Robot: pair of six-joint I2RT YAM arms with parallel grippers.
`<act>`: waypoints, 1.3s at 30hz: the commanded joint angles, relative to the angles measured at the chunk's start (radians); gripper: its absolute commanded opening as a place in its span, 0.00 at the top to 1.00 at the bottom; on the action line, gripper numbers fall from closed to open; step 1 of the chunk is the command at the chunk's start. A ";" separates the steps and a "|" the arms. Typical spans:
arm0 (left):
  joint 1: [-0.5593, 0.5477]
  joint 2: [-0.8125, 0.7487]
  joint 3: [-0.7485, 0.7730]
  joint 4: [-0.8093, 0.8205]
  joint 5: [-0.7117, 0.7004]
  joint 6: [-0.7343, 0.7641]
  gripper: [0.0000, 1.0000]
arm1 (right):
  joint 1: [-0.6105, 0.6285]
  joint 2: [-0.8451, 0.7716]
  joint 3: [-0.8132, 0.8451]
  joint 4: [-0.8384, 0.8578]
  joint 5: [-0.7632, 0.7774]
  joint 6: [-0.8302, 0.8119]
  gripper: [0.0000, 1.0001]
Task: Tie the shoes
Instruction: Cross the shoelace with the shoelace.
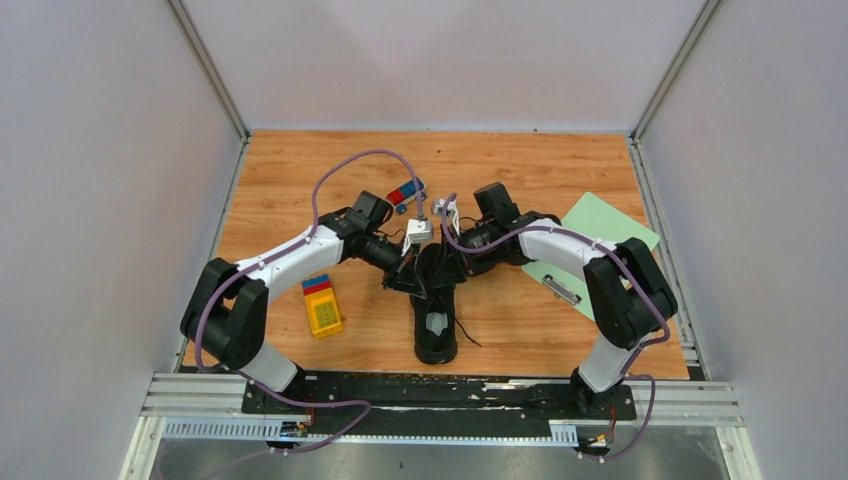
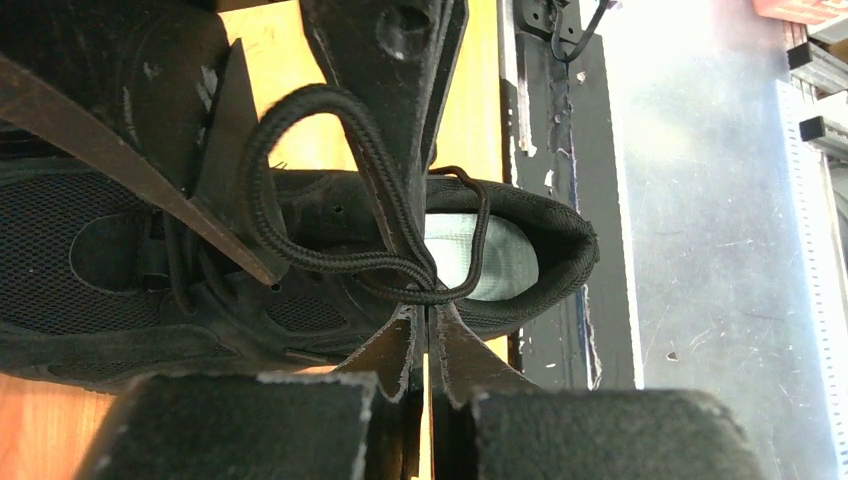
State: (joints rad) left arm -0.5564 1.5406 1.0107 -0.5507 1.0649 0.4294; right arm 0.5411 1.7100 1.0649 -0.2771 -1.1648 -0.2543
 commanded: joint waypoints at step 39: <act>0.030 -0.053 -0.052 0.197 -0.023 -0.219 1.00 | -0.012 -0.011 0.002 -0.024 -0.113 0.018 0.92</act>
State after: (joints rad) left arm -0.5339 1.5276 0.9634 -0.4187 0.9775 0.2577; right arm 0.5343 1.7298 1.0603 -0.2970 -1.2610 -0.2386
